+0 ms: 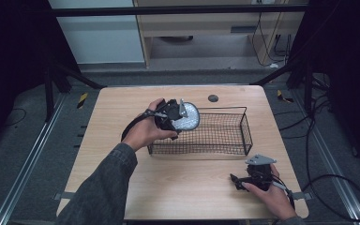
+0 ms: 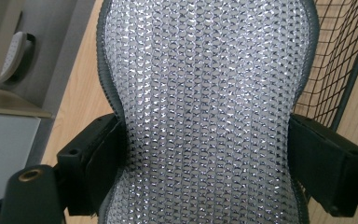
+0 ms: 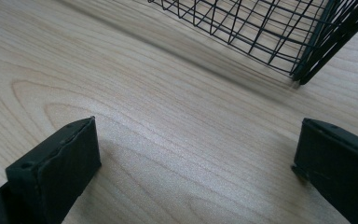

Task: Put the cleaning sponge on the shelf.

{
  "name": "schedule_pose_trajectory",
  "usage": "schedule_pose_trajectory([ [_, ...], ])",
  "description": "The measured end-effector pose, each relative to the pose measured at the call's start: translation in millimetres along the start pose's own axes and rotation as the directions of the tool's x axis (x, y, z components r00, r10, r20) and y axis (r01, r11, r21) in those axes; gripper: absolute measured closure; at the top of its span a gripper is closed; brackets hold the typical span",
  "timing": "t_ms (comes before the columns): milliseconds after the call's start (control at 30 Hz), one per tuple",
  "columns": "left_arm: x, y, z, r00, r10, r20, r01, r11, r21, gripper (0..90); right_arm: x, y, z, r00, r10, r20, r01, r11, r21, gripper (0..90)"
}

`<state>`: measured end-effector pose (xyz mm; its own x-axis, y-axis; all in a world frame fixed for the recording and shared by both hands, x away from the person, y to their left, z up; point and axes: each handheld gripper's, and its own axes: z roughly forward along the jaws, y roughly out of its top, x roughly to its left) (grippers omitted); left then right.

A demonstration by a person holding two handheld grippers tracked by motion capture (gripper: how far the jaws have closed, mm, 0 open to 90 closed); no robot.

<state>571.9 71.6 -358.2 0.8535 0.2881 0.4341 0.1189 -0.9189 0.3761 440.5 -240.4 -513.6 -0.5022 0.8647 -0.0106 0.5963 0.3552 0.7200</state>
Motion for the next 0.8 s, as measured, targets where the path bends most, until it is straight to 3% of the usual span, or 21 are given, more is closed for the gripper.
schedule_pose_trajectory([
  [333, -4.2, 0.4, 12.1, 0.9992, 0.027, 0.031, -0.028, 0.9995, 0.014, 14.8, -0.3, 0.1, 0.4, 1.0, -0.002, -0.001, 0.002, 1.0, -0.002, 0.3],
  [800, -5.2, 4.1, 21.8, 0.9987, 0.036, 0.034, -0.037, 0.9993, 0.01, 14.8, -0.3, 0.1, 0.4, 1.0, -0.002, -0.001, 0.002, 1.0, -0.001, 0.3],
])
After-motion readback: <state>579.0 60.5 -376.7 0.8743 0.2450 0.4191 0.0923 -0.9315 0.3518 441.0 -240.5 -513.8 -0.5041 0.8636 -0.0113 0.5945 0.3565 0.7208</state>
